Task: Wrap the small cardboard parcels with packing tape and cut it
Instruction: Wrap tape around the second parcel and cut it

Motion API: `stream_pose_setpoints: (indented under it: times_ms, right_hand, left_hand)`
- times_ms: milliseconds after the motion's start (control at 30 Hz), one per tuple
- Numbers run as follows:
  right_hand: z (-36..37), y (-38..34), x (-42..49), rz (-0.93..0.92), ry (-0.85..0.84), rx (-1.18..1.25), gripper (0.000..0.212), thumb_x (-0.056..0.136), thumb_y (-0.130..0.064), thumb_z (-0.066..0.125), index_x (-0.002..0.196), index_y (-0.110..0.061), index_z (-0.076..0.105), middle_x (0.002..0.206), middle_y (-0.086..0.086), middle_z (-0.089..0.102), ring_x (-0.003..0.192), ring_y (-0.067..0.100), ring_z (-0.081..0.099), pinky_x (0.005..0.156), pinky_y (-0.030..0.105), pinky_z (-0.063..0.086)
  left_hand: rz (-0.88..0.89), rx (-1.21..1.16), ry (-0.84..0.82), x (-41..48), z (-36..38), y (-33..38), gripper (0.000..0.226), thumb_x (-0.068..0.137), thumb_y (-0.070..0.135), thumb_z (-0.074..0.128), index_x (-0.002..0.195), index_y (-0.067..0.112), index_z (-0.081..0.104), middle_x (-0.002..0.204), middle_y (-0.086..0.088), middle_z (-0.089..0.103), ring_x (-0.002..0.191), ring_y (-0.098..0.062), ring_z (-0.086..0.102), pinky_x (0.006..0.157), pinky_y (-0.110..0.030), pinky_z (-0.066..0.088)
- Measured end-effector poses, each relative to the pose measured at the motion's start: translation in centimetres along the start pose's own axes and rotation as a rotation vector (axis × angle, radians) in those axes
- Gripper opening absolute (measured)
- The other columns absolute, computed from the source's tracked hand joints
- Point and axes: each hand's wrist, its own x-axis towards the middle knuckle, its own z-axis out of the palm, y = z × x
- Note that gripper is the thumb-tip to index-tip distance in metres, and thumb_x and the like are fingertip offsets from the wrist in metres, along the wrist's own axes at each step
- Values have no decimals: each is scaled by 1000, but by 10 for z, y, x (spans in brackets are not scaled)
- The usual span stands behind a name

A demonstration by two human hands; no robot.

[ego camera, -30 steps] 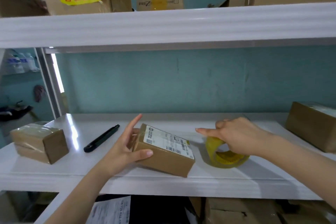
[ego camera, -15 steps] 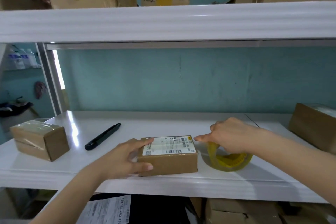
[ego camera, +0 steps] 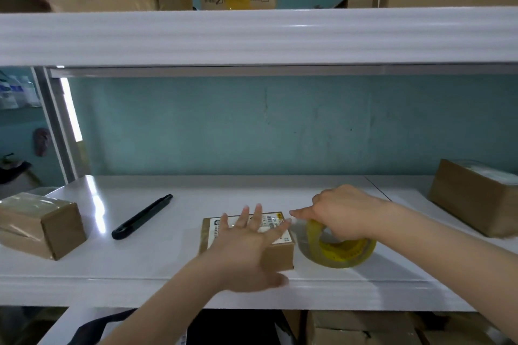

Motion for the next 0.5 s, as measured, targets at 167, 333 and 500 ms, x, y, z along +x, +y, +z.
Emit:
stream_pose_setpoints:
  times_ms: [167,333,500]
  right_hand:
    - [17,36,-17,149,39,589,38,73,-8,56,104,-30,57,81,-2,62,65,11,54,59,31,48]
    - [37,37,-34,155,184,1353,51,74,-1,72,115,-31,64,74,3,58,59,11,51,53,23,45]
    - [28,41,-37,119,258,775,60,82,-9,55,121,-54,49,87,-17,59,69,12,48,62,20,37]
  left_hand:
    - [-101,2,22,16,-14,-7,115,62,77,57,149,32,-4,143,-4,30,134,-23,22,108,-47,19]
    - [-117,-65,-20,17,-16,-11,108,60,76,61,146,36,9,143,0,33,135,-26,26,109,-54,16]
    - [-95,-222,57,7,-22,-24,99,59,80,58,140,50,8,133,3,38,128,-23,33,103,-43,28]
